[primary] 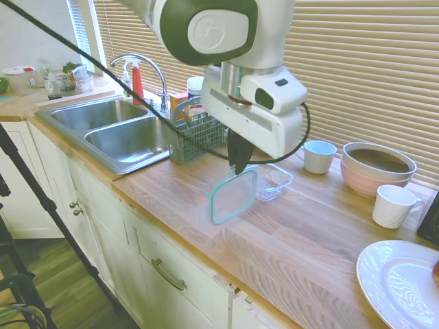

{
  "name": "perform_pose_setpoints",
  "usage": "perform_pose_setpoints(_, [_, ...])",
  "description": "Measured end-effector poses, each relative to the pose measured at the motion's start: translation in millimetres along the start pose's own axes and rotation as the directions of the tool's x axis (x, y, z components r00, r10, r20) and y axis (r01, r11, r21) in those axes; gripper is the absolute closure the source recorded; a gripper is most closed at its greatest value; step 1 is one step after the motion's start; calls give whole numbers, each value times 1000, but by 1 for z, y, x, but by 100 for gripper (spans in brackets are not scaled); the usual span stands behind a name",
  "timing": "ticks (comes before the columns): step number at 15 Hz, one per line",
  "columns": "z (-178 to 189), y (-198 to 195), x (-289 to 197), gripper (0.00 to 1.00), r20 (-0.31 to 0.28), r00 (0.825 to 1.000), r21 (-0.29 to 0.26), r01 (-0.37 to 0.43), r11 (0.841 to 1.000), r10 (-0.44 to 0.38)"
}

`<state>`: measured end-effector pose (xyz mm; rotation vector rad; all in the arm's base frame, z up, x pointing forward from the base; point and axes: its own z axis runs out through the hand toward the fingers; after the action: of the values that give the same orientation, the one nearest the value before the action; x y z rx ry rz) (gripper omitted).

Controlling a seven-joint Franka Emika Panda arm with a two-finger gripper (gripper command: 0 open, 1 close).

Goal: Cover the lid of the food container

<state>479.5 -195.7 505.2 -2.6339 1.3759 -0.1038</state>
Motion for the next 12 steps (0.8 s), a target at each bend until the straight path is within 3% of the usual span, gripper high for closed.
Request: perform_pose_setpoints(12, [-36,-48,70,100,-9,1000,-77,1,997,-1])
